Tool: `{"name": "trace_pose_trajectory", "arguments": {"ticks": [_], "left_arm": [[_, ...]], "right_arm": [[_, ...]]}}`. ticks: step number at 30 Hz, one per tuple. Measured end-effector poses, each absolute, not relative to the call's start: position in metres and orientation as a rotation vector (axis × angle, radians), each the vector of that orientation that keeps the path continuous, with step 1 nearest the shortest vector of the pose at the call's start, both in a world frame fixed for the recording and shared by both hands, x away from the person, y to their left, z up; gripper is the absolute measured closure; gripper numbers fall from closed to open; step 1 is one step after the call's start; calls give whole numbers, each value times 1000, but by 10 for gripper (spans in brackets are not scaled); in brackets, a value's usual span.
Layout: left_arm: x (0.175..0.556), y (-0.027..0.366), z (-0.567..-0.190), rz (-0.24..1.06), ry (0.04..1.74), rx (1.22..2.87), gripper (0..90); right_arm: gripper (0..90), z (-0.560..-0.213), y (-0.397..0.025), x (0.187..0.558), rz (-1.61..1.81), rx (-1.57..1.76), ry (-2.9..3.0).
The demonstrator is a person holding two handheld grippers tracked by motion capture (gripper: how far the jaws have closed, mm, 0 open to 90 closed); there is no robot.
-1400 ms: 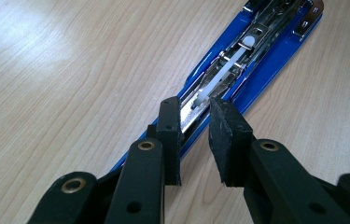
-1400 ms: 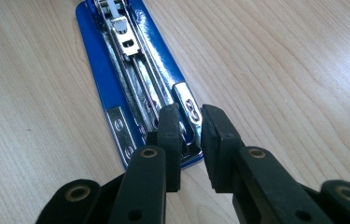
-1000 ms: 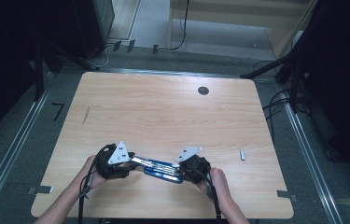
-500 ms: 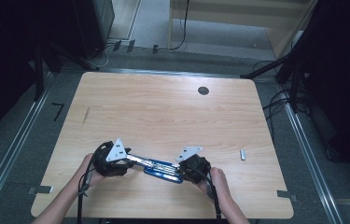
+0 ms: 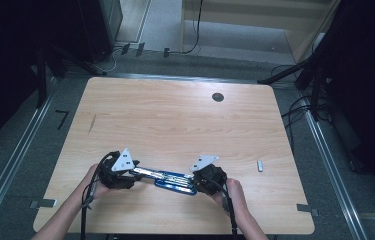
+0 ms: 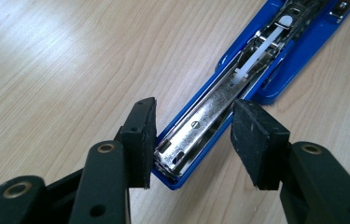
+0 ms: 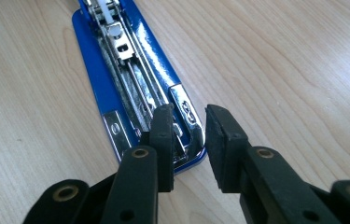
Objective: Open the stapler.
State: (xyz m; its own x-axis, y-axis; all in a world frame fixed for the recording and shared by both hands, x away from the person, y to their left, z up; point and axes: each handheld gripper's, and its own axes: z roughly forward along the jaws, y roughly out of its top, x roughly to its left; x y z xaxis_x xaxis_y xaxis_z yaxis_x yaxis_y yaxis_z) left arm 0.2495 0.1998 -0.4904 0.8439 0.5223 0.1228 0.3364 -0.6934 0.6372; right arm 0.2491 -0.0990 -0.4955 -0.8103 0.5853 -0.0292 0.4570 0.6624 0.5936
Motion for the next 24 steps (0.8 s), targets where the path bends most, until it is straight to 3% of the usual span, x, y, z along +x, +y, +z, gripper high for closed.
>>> {"name": "trace_pose_trajectory", "arguments": {"ticks": [16,22,24], "left_arm": [[247,200,-494,342,561,2443,530],[247,201,-494,336,558,2439,540],[247,201,-494,334,555,2437,544]], "right_arm": [[635,-492,-106,253,938,916,2605],[539,-489,-112,254,984,969,2597],[467,-486,-113,254,990,976,2582]]}}
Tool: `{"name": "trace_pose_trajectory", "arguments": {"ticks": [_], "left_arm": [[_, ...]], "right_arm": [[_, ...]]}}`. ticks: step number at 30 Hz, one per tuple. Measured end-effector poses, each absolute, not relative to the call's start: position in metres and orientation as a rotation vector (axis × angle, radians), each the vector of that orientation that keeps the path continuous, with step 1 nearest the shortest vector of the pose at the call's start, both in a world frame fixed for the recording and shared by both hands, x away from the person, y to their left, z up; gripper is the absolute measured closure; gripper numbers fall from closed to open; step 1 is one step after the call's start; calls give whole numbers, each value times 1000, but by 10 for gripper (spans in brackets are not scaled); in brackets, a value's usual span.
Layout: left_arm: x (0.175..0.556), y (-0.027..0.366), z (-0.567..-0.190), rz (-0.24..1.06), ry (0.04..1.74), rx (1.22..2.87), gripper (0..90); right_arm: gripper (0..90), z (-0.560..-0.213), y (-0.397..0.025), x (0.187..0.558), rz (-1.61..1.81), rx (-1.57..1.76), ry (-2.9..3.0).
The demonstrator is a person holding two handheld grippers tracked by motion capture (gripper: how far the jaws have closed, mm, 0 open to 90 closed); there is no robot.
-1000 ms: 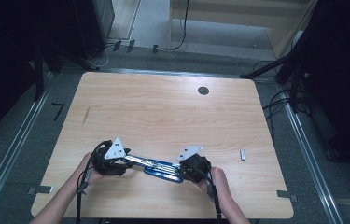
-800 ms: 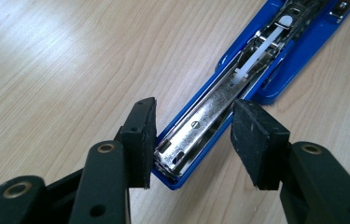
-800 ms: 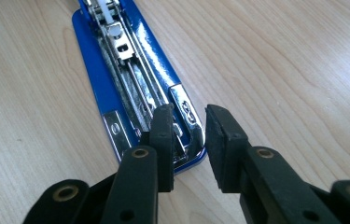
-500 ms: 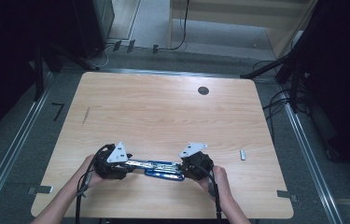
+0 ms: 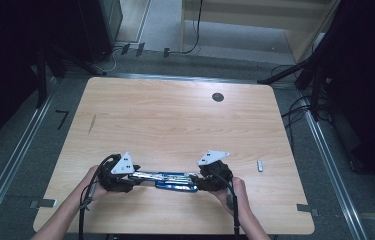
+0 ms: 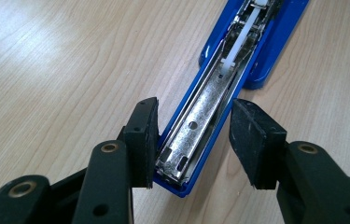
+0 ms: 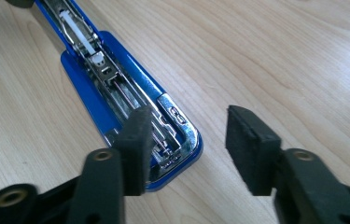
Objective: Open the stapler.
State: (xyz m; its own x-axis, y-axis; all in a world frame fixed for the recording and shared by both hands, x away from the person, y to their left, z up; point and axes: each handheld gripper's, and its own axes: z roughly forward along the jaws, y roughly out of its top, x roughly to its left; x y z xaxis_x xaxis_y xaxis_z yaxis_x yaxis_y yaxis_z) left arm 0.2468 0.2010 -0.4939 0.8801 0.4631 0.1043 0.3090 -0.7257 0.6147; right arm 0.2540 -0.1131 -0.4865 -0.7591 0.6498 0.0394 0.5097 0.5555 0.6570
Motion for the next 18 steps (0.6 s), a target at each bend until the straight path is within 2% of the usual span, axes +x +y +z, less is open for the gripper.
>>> {"name": "trace_pose_trajectory", "arguments": {"ticks": [4,5,12,18], "left_arm": [[246,202,-494,340,553,2430,548],[246,202,-494,340,553,2432,548],[245,201,-494,341,557,2430,553],[245,201,-494,349,560,2429,542]], "right_arm": [[347,-479,-118,254,994,1025,2564],[347,-479,-118,254,994,1025,2564],[165,-476,-129,255,950,1062,2564],[140,-477,-140,257,935,1087,2568]]}}
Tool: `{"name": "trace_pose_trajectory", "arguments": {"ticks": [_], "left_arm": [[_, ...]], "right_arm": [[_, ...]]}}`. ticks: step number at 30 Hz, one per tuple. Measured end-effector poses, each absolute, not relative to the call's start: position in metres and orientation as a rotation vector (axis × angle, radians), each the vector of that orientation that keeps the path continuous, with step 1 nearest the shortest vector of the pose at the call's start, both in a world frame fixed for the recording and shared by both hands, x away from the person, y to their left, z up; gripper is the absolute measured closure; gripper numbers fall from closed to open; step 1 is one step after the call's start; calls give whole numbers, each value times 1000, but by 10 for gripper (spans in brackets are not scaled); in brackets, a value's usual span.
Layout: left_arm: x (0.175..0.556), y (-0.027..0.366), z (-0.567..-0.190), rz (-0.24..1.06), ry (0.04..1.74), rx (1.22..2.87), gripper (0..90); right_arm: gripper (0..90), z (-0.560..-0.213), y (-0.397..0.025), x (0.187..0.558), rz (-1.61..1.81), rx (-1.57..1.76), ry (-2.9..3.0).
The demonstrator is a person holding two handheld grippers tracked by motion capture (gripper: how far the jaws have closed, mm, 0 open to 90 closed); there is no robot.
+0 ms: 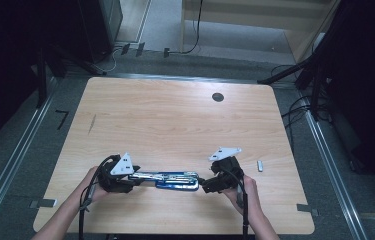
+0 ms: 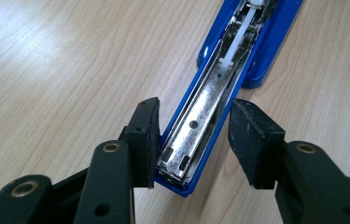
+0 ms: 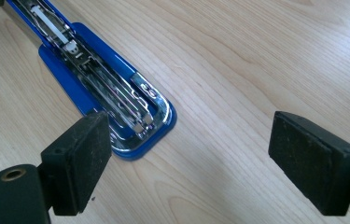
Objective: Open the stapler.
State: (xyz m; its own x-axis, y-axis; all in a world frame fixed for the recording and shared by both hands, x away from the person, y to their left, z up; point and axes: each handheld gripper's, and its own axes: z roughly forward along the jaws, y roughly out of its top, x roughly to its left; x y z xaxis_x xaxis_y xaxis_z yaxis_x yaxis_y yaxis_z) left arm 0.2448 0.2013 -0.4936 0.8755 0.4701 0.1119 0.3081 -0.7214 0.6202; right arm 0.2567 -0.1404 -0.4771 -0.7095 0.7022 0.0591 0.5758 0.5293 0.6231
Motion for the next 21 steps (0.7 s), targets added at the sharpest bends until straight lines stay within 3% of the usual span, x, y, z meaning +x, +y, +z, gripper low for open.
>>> {"name": "trace_pose_trajectory", "arguments": {"ticks": [9,21], "left_arm": [[247,203,-498,332,588,2456,480],[247,206,-500,309,572,2468,520]], "right_arm": [[144,-477,-152,259,940,1099,2561],[121,-477,-175,264,971,1159,2519]]}}
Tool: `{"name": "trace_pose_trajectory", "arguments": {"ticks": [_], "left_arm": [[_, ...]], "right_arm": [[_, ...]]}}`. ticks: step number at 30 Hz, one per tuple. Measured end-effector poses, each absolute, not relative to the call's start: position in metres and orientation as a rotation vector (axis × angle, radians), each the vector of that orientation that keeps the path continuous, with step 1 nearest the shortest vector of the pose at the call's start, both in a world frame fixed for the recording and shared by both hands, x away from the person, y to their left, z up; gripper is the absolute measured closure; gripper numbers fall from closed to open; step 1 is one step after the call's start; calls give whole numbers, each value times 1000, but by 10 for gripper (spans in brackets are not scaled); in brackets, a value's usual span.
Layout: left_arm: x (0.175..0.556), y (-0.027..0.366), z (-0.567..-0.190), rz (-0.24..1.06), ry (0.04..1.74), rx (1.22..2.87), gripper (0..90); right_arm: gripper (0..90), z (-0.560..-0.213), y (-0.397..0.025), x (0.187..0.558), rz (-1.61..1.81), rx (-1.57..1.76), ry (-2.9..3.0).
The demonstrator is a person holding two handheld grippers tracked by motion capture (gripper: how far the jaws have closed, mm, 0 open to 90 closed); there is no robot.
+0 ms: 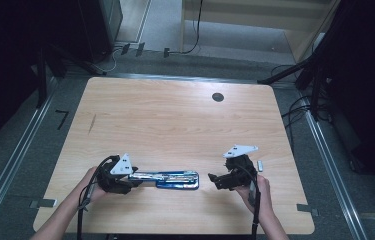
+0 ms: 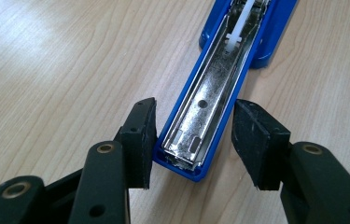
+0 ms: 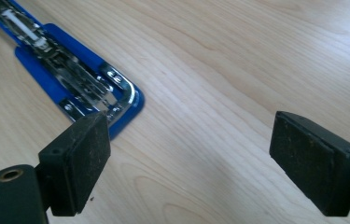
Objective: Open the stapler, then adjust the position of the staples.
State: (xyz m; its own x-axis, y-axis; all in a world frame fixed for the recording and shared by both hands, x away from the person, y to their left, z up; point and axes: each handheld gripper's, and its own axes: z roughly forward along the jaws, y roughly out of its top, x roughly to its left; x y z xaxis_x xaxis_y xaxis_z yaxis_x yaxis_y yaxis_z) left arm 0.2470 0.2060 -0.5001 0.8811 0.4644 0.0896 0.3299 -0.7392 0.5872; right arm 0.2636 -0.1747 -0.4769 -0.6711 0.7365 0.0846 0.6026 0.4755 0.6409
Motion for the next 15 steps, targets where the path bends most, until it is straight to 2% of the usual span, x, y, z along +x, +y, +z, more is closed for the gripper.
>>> {"name": "trace_pose_trajectory", "arguments": {"ticks": [8,11,15], "left_arm": [[245,207,-500,331,557,2465,521],[246,206,-500,330,556,2465,519],[247,206,-501,324,557,2464,516]], "right_arm": [[117,-475,-198,271,953,1228,2489],[43,-473,-208,276,911,1342,2481],[35,-469,-221,280,914,1404,2431]]}}
